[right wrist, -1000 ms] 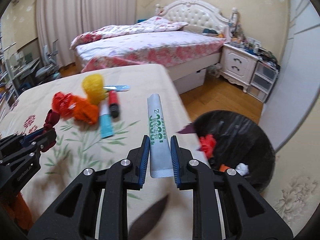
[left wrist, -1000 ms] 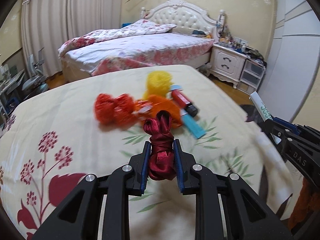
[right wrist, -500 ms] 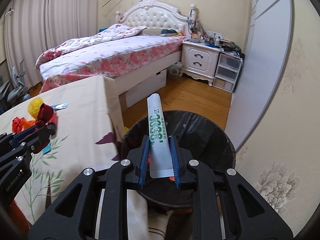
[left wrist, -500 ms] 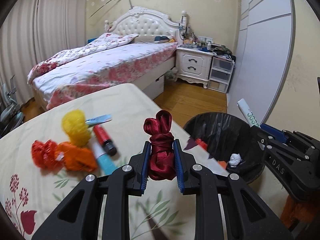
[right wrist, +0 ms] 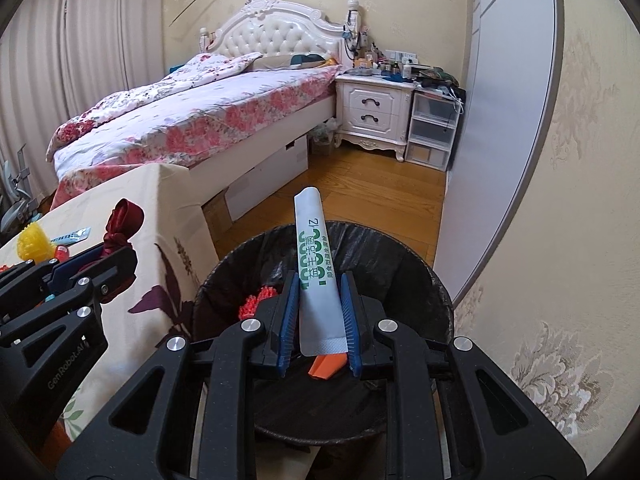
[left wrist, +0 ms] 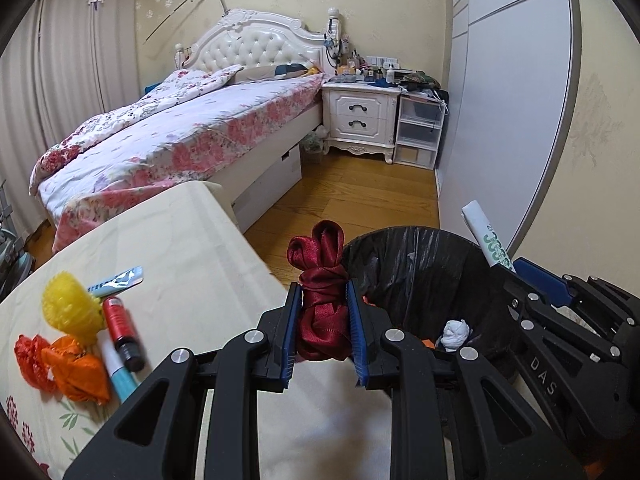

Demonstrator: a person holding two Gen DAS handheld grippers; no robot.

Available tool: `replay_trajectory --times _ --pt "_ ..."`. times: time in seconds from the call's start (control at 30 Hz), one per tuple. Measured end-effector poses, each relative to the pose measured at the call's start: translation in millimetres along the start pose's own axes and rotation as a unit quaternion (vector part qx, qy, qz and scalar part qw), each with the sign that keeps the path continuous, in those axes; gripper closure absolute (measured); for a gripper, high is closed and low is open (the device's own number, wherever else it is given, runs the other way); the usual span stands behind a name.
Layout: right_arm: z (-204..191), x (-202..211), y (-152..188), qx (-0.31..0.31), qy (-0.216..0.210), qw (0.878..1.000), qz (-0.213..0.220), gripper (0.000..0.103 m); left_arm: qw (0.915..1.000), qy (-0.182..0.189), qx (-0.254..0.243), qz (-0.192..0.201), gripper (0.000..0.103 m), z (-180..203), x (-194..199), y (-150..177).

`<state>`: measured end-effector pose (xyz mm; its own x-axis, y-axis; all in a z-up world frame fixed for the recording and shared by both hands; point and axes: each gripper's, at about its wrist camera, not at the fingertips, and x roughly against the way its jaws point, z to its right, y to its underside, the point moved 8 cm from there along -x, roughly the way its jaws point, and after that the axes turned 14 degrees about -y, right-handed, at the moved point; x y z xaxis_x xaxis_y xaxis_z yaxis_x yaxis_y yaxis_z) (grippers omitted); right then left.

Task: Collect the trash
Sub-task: 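Open both grippers to drop the ribbon and white tube into the bin, then move both tools back to the table toward the red and orange bags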

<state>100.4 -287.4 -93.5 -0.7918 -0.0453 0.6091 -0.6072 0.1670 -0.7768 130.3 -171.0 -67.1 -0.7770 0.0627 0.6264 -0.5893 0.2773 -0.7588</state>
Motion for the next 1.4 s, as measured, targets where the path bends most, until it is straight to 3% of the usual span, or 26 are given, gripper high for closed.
replay_trajectory --times 0.57,0.83,1.03,1.2,1.4 --pt "22.3 -16.1 2.6 -0.024 0.013 1.0 -0.003 0.081 0.9992 0.002 -0.034 -0.023 0.078 28.3 -38.3 -6.0" --pt "29.1 -15.5 3.2 -0.038 0.022 0.999 0.002 0.069 0.9995 -0.011 -0.016 -0.026 0.046 22.0 -39.1 -6.4" --pt "27.5 -12.0 1.6 -0.036 0.027 0.999 0.005 0.062 0.9995 -0.019 -0.003 -0.024 0.034 11.8 -37.1 -6.4" --pt "22.7 -8.9 0.5 -0.032 0.024 0.999 0.007 0.056 0.9995 -0.022 0.01 -0.023 0.033 0.0 -29.5 -5.5" --pt "8.0 -5.4 1.8 -0.019 0.013 1.0 0.003 0.055 0.9989 -0.033 0.023 -0.025 0.032 -18.9 -18.6 2.0"
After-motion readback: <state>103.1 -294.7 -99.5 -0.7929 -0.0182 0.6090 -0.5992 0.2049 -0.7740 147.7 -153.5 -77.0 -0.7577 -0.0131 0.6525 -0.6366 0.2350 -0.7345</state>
